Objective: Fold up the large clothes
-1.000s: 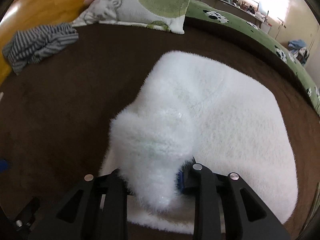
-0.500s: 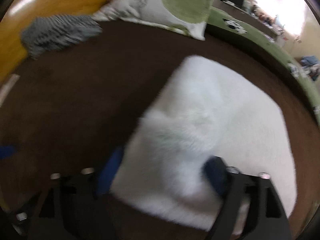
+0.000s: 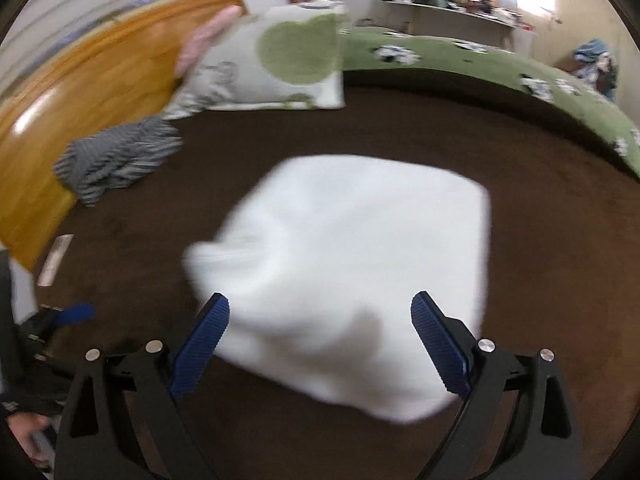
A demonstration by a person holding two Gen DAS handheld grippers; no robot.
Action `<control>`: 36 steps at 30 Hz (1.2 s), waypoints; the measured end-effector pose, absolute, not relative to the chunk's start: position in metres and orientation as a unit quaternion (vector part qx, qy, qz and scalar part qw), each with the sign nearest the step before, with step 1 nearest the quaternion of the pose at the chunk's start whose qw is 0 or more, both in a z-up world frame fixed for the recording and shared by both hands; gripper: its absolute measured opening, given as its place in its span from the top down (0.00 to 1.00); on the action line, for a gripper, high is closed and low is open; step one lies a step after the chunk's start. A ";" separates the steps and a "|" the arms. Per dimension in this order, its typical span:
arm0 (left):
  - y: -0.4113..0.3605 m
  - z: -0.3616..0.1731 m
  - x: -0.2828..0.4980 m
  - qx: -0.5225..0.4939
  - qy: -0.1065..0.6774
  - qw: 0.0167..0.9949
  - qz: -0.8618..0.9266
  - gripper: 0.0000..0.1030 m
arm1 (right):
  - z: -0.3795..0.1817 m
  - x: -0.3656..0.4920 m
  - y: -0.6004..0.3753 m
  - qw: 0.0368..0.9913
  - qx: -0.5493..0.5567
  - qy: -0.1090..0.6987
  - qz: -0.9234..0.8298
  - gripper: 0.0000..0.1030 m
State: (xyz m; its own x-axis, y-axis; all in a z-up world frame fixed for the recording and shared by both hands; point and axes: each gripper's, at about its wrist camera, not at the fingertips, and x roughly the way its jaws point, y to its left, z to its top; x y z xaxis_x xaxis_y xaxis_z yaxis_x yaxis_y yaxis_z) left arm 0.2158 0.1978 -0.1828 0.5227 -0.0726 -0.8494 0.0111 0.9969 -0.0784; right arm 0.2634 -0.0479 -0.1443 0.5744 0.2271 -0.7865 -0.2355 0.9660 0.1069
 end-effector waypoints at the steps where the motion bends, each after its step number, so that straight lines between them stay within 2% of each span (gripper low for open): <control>1: 0.191 -0.180 0.220 -0.030 0.488 0.872 -0.025 0.06 | -0.145 0.265 -0.058 0.887 -0.002 0.445 0.123 0.11; 4: 0.170 -0.173 0.236 -0.028 0.482 0.875 -0.042 0.06 | -0.148 0.269 -0.077 0.890 0.005 0.443 0.107 0.16; 9: 0.125 -0.156 0.262 -0.031 0.467 0.880 -0.074 0.06 | -0.164 0.267 -0.101 0.890 0.026 0.446 0.092 0.49; 10: 0.115 -0.152 0.266 -0.031 0.462 0.883 -0.084 0.06 | -0.168 0.266 -0.106 0.890 0.032 0.447 0.091 0.51; 12: 0.094 -0.142 0.273 -0.030 0.448 0.887 -0.107 0.06 | -0.175 0.268 -0.115 0.887 0.041 0.452 0.087 0.65; 14: 0.075 -0.136 0.279 -0.025 0.437 0.890 -0.126 0.06 | -0.181 0.271 -0.125 0.884 0.058 0.457 0.085 0.72; 19: 0.036 -0.144 0.302 -0.026 0.444 0.882 -0.156 0.06 | -0.188 0.274 -0.138 0.871 0.114 0.465 0.112 0.74; 22: 0.028 -0.165 0.309 -0.019 0.464 0.873 -0.148 0.06 | -0.191 0.270 -0.131 0.871 0.093 0.469 0.116 0.74; 26: 0.051 -0.196 0.303 -0.039 0.481 0.868 -0.119 0.05 | -0.192 0.263 -0.128 0.866 0.097 0.473 0.132 0.74; 36: 0.092 -0.218 0.264 -0.032 0.470 0.880 -0.063 0.05 | -0.193 0.246 -0.117 0.866 0.068 0.479 0.124 0.74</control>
